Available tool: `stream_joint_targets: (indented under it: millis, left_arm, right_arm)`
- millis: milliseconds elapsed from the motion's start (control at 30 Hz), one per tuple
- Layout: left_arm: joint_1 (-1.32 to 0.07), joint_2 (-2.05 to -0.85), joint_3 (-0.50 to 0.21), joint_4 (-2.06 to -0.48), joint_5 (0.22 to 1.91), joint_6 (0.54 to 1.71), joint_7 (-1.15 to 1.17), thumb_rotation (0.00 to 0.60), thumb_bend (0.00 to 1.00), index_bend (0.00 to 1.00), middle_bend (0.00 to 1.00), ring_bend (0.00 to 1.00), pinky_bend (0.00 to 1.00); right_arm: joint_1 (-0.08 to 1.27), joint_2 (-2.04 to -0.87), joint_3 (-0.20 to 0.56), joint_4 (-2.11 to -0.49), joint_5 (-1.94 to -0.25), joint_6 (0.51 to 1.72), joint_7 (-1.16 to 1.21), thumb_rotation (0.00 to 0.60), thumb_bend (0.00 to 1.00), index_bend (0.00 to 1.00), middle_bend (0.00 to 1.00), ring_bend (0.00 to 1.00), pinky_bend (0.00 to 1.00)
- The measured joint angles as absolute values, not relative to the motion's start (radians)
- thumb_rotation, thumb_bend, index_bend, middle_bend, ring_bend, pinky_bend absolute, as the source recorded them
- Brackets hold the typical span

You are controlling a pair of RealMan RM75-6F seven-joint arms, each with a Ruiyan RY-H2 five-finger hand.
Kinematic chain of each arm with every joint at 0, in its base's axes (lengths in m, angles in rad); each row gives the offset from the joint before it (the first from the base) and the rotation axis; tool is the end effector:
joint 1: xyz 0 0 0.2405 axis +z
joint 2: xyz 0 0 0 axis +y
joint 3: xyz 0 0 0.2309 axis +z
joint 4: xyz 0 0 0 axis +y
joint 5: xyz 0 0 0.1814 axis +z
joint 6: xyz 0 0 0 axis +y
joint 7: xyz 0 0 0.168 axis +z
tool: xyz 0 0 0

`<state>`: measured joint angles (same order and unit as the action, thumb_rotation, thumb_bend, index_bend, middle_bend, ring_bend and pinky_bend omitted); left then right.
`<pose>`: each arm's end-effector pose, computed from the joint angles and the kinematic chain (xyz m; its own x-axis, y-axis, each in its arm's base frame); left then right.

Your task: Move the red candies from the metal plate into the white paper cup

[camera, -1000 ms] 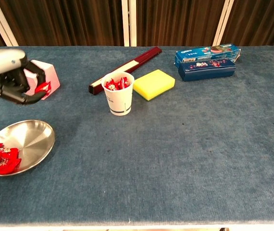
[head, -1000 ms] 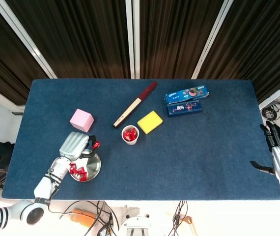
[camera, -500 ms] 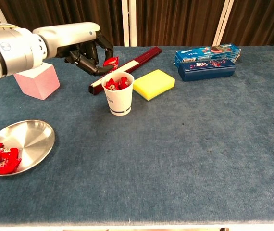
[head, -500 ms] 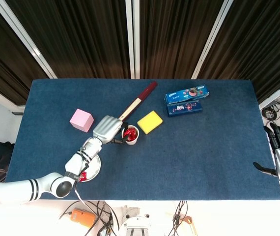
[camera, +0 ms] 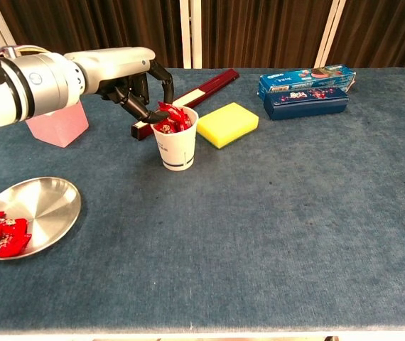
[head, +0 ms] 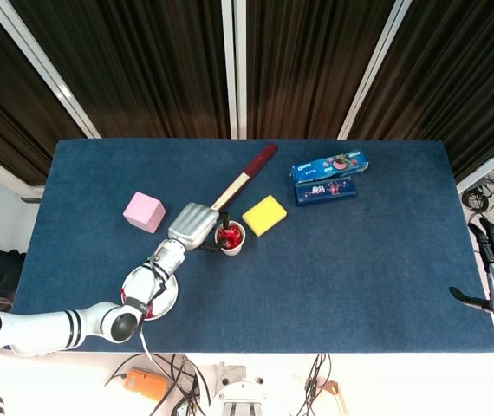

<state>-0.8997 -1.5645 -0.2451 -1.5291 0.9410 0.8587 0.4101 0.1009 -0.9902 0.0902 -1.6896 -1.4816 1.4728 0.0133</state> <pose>-0.0659 0.3556 -0.0118 0.4165 0.3261 0.8486 0.8618 -0.4389 -0.2543 -0.2659 -0.2116 0.2099 0.4248 0.0359 0.9046 -0.9049 -0.0130 0.4255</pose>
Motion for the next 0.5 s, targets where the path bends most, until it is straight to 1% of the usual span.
stream_joint_targets:
  millis: [133,200,267,367,433,500]
  left_arm:
    - [-0.898,-1.548,-0.239,-1.556,0.937,0.874,0.415,0.515,0.21,0.31,0.98,0.9,0.87]
    - [-0.893,-1.537,-0.235,-1.577,0.942,0.891,0.415,0.5,0.16,0.25,0.98,0.9,0.87]
    - [-0.885,-1.524,-0.23,-1.597,0.948,0.908,0.415,0.485,0.13,0.21,0.98,0.9,0.87]
    - [-0.866,-1.497,-0.224,-1.63,0.961,0.945,0.411,0.468,0.1,0.19,0.97,0.9,0.87]
    - [-0.844,-1.476,-0.22,-1.65,0.973,0.981,0.403,0.465,0.1,0.19,0.95,0.88,0.85]
    - [-0.81,-1.448,-0.214,-1.672,0.987,1.028,0.387,0.495,0.1,0.19,0.89,0.82,0.81]
  right_arm:
    - [0.101,-0.99,0.09,-1.69,-1.486,1.476,0.013,0.6,0.02,0.0,0.0,0.0,0.0]
    - [0.1,-0.99,0.091,-1.691,-1.488,1.478,0.012,0.6,0.02,0.0,0.0,0.0,0.0]
    - [0.1,-0.99,0.091,-1.692,-1.489,1.48,0.011,0.6,0.02,0.0,0.0,0.0,0.0]
    - [0.097,-0.987,0.09,-1.693,-1.491,1.484,0.015,0.6,0.02,0.0,0.0,0.0,0.0]
    - [0.095,-0.984,0.091,-1.692,-1.491,1.486,0.023,0.6,0.02,0.0,0.0,0.0,0.0]
    - [0.094,-0.98,0.091,-1.686,-1.487,1.484,0.035,0.6,0.02,0.0,0.0,0.0,0.0]
